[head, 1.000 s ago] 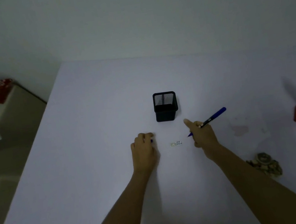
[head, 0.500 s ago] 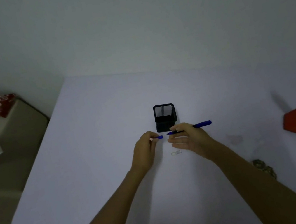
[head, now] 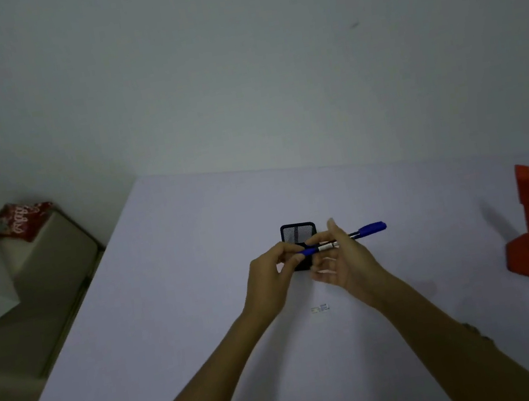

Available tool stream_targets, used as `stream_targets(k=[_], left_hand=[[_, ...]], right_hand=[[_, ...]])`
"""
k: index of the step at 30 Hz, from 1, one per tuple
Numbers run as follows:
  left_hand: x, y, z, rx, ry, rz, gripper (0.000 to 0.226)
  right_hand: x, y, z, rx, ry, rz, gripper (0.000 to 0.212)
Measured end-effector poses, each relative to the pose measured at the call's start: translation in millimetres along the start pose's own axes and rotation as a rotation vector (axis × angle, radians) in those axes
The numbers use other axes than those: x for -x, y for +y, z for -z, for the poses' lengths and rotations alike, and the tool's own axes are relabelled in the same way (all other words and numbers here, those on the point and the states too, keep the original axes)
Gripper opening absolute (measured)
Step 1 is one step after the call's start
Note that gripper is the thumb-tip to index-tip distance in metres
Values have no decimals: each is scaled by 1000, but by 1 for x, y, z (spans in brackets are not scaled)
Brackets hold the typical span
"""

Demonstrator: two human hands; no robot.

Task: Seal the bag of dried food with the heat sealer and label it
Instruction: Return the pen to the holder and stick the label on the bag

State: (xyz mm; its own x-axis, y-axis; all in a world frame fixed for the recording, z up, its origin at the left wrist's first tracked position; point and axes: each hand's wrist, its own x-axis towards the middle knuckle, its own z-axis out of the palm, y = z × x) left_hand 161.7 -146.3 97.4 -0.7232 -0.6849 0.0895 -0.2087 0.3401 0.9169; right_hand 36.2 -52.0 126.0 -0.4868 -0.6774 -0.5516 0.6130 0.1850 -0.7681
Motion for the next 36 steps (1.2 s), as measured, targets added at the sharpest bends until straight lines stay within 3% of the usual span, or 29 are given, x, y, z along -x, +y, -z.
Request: stream_targets(k=[2, 7, 18, 21, 24, 30, 36], left_hand=[[0, 13, 1, 119, -72, 37, 10], [-2, 45, 9, 443, -277, 59, 13], [-4, 53, 7, 441, -278, 46, 10], [-5, 62, 4, 485, -254, 49, 12], [-22, 73, 7, 285, -288, -5, 25], [-72, 22, 36, -156, -201, 57, 10], [-77, -22, 30, -260, -132, 153, 35]], right_hand=[[2, -3, -1, -20, 58, 47, 53], [13, -19, -6, -43, 66, 99, 43], [25, -28, -15, -75, 96, 81, 40], [21, -26, -16, -190, 45, 42, 43], [8, -37, -8, -174, 57, 85, 39], [-25, -52, 23, -23, 153, 194, 11], [-51, -22, 29, 337, 285, 189, 14]])
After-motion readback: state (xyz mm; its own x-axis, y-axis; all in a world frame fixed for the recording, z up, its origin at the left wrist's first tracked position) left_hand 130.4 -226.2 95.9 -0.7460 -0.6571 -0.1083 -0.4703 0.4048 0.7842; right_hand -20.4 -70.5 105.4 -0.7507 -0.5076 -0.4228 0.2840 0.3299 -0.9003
